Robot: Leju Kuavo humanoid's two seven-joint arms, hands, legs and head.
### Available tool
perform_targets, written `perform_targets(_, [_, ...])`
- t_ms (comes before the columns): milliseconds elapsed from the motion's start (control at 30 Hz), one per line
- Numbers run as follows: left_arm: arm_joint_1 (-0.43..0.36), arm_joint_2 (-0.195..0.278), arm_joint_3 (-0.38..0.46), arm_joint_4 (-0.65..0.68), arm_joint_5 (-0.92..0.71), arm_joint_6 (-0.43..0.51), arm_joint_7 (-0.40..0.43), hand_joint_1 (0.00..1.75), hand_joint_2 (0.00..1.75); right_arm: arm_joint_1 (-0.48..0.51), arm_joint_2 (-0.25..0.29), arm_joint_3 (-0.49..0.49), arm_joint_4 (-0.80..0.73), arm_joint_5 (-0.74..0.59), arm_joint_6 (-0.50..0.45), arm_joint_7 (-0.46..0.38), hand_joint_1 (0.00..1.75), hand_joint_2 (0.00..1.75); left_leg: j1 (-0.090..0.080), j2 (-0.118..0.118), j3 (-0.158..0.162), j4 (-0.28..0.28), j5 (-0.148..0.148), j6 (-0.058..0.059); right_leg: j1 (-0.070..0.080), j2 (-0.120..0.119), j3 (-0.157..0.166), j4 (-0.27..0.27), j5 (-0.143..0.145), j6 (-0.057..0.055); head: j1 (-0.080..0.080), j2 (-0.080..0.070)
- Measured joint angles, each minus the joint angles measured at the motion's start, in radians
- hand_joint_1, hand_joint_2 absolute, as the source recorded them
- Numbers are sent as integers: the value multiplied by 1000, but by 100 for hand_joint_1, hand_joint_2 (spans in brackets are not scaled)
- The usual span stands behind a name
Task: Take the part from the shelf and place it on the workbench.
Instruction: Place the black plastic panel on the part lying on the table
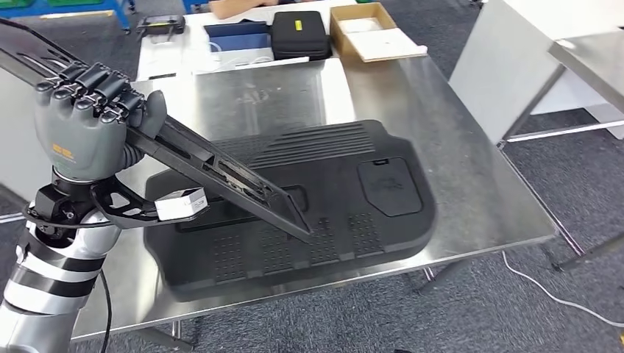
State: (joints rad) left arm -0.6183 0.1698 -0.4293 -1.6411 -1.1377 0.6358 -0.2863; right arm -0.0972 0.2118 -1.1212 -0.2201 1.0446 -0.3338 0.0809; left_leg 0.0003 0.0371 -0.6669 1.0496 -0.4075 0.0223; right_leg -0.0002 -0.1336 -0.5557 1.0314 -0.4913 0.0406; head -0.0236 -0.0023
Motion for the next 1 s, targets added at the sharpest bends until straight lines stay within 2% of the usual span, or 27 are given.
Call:
perform_targets(33, [-3, -2, -2, 1, 1, -2, 0, 175, 175, -1, 0, 0, 0, -1, 0, 0, 0, 0, 4, -13, 0, -3, 4, 7, -2, 26, -12, 27, -16, 1, 1, 0])
perform_targets(100, [-9, -11, -8, 5, 3, -6, 1, 175, 175, -1, 2, 0, 0, -4, 0, 0, 0, 0, 8, -42, -2, -6, 9, 15, -6, 96, -67, 141, -67, -3, 4, 0])
perform_targets(167, [-10, -20, -18, 11, 4, -8, 1, 175, 175, 0, 2, 0, 0, -8, 0, 0, 0, 0, 8, -74, -6, -6, 11, 19, -6, 123, -132, 258, -102, -4, 6, 0])
perform_targets(200, [-10, -22, -23, 14, 4, -8, 1, 175, 175, 1, 2, 0, 0, -10, 0, -1, 0, 0, 8, -90, -7, -5, 12, 20, -7, 128, -145, 274, -99, 1, 6, 0])
perform_targets(233, [-10, -24, -26, 16, 4, -8, 1, 175, 175, 1, 2, 0, 0, -13, 1, -1, 0, 0, 8, -104, -7, -5, 13, 20, -7, 131, -139, 249, -81, 7, 6, 0])
perform_targets(267, [-10, -26, -28, 18, 7, -8, 1, 139, 131, 1, 2, -1, 0, -18, 4, -2, 0, 0, 8, -115, -7, -5, 15, 18, -7, 133, -115, 191, -52, 15, 6, 0])
perform_targets(300, [-11, -28, -30, 19, 13, -10, 1, 96, 87, 0, 1, -3, 0, -26, 9, -3, 0, 0, 8, -125, -7, -5, 16, 16, -8, 138, -86, 117, -22, 19, 7, 0])
perform_targets(333, [-11, -31, -33, 20, 23, -13, 1, 52, 44, -1, 1, -6, 0, -35, 16, -3, 0, 0, 6, -133, -8, -4, 17, 13, -8, 142, -61, 56, 3, 19, 7, 0])
perform_targets(367, [-11, -34, -35, 20, 38, -19, -1, 52, 0, -4, 1, -10, 0, -43, 24, -4, 0, 0, 5, -139, -8, -3, 17, 9, -8, 146, -45, 14, 19, 15, 7, 0])
perform_targets(400, [-11, -39, -39, 21, 55, -28, -2, 88, 0, -7, 0, -14, 0, -50, 32, -4, 0, 0, 4, -143, -8, -4, 18, 5, -6, 149, -38, -4, 26, 7, 7, 0])
perform_targets(433, [-12, -44, -44, 21, 71, -40, -4, 131, 0, -9, 1, -18, 0, -53, 36, -4, 0, 0, 3, -145, -8, -6, 19, -1, -4, 148, -35, -5, 29, 0, 6, 0])
perform_targets(467, [-12, -50, -49, 21, 84, -52, -7, 175, 44, -10, 2, -21, 0, -55, 41, -4, 0, 0, 4, -145, -9, -8, 20, -6, -6, 145, -32, -6, 32, -7, 7, 0])
perform_targets(533, [-15, -60, -62, 20, 99, -75, -11, 175, 131, -10, 4, -24, 0, -55, 49, -6, 0, 0, 2, -116, -20, 19, 0, -15, -14, 140, -27, -10, 39, -19, 4, 0])
perform_targets(567, [-18, -66, -69, 20, 104, -83, -13, 175, 175, -8, 5, -25, 0, -54, 53, -7, 0, 0, 2, -93, -38, 62, -27, -18, -17, 137, -26, -12, 42, -24, 1, 0])
perform_targets(600, [-21, -73, -78, 20, 107, -91, -15, 175, 175, -7, 5, -25, 0, -53, 56, -8, 0, 0, 3, -70, -63, 123, -63, -22, -17, 134, -25, -12, 42, -26, -1, 0])
perform_targets(633, [-24, -81, -86, 20, 109, -97, -16, 175, 175, -6, 5, -26, 0, -51, 58, -8, 0, 0, 5, -58, -93, 192, -96, -26, -17, 130, -25, -12, 41, -28, -2, 0])
perform_targets(667, [-26, -89, -94, 21, 111, -104, -17, 175, 175, -5, 5, -26, 0, -50, 59, -8, 0, 0, 8, -52, -118, 250, -119, -30, -16, 127, -25, -12, 41, -28, -2, 0])
perform_targets(700, [-29, -97, -102, 21, 114, -110, -17, 175, 175, -5, 5, -27, 0, -49, 60, -9, 0, 0, 11, -49, -129, 277, -123, -33, -17, 123, -24, -12, 41, -28, -2, 0])
perform_targets(733, [-34, -104, -109, 22, 117, -116, -17, 175, 131, -4, 5, -27, 0, -48, 63, -9, 0, 0, 14, -47, -120, 266, -110, -35, -17, 120, -24, -12, 40, -28, -2, 0])
perform_targets(767, [-42, -110, -115, 23, 122, -123, -16, 175, 87, -4, 5, -27, 0, -47, 66, -10, 0, 0, 17, -44, -93, 217, -82, -35, -17, 118, -22, -11, 39, -27, -2, 0])
perform_targets(833, [-61, -126, -125, 25, 135, -136, -14, 175, 0, -5, 6, -27, 0, -45, 71, -12, 0, 0, 19, -32, -19, 81, -31, -35, -14, 116, -21, -10, 35, -20, -2, 0])
perform_targets(867, [-71, -136, -129, 27, 146, -143, -11, 175, 0, -5, 6, -27, 0, -42, 72, -14, 0, 0, 19, -28, 5, 34, -20, -33, -11, 114, -21, -9, 33, -16, -1, 0])
perform_targets(900, [-79, -148, -133, 30, 158, -150, -8, 175, 0, -5, 6, -27, 0, -38, 73, -15, 0, 0, 17, -26, 16, 10, -17, -31, -7, 112, -23, -8, 31, -15, 0, 0])
perform_targets(1000, [-95, -177, -143, 44, 181, -165, -3, 175, 0, -5, 6, -26, 0, -30, 74, -17, 0, 0, 15, -33, 16, 3, -16, -29, -5, 109, -23, -11, 32, -20, 3, 0])
